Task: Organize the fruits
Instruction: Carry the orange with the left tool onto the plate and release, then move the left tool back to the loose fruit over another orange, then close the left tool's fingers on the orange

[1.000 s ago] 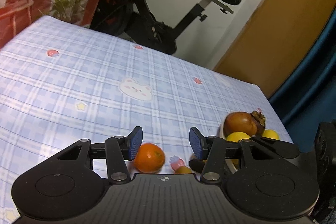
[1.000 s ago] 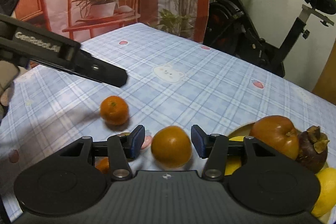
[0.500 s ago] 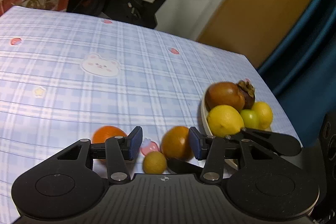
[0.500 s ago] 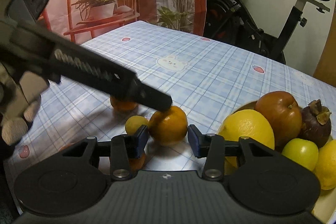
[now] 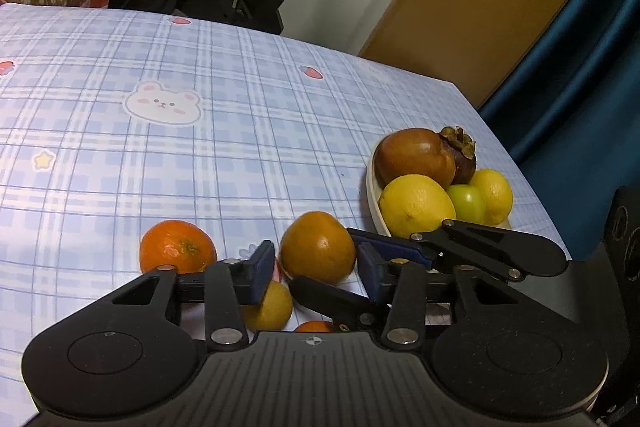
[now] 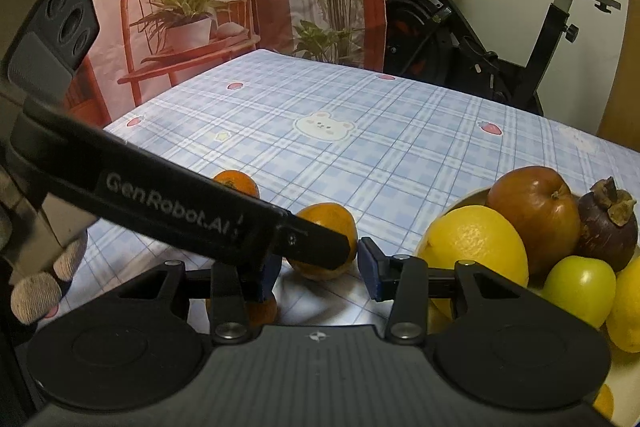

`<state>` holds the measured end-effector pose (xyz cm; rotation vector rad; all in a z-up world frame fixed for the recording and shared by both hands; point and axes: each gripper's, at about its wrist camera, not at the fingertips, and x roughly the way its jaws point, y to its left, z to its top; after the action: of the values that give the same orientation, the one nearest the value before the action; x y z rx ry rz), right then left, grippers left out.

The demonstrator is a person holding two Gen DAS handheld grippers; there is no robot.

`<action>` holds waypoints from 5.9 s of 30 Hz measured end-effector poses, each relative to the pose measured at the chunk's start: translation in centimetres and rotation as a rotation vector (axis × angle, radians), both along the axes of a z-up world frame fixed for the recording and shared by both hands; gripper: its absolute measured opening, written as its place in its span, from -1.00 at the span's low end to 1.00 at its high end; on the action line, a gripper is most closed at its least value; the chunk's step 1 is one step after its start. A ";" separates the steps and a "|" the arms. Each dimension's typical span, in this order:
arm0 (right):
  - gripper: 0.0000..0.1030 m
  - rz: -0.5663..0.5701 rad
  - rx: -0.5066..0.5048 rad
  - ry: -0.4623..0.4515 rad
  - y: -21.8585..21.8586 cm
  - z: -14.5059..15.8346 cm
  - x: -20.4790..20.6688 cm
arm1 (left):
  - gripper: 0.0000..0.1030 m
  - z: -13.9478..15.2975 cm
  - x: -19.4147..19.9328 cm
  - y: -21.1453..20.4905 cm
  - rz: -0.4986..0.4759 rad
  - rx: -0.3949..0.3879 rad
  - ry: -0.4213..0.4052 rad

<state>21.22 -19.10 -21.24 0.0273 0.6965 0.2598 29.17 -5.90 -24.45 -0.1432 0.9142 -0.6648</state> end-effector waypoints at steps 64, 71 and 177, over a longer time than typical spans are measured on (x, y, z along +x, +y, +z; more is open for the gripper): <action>-0.05 -0.494 0.205 -0.166 -13.0 1.1 -11.4 | 0.08 2.8 -6.2 -17.8 -0.257 0.178 -0.173; 0.11 -0.478 0.171 -0.168 -12.4 1.1 -11.3 | 0.13 3.8 -7.0 -14.6 -0.157 0.104 -0.173; -0.23 0.254 0.050 -0.154 4.8 -1.3 -7.6 | -0.25 1.0 -11.2 4.9 0.194 0.031 -0.021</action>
<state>13.64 -14.33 -22.55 -0.0335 0.5390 0.5176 17.95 -0.95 -23.41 -0.1946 0.8778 -0.4713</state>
